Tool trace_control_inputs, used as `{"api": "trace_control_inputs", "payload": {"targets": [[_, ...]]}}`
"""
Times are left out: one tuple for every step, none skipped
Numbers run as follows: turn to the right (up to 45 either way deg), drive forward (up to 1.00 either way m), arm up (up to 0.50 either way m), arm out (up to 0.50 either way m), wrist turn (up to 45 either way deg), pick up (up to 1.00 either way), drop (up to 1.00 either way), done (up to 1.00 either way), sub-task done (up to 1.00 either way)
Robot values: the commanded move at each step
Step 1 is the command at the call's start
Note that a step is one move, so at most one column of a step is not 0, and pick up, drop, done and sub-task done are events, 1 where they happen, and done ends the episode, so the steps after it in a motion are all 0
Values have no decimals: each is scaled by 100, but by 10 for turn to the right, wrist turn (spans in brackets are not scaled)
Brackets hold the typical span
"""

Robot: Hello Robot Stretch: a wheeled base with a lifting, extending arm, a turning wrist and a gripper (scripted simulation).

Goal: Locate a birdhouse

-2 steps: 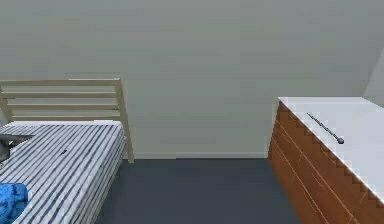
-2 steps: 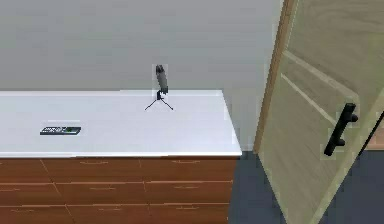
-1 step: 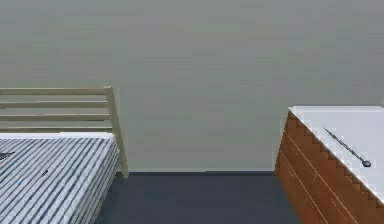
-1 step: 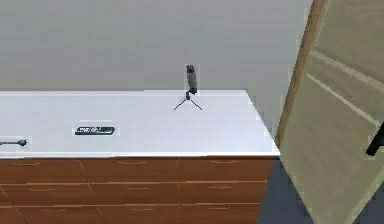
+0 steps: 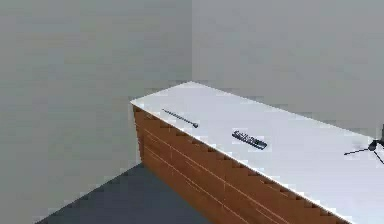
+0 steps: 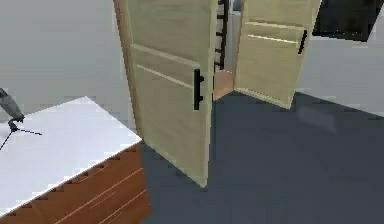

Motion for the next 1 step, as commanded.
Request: {"api": "trace_control_inputs", "payload": {"targets": [[450, 0, 0, 0, 0, 0, 0, 0, 0]]}}
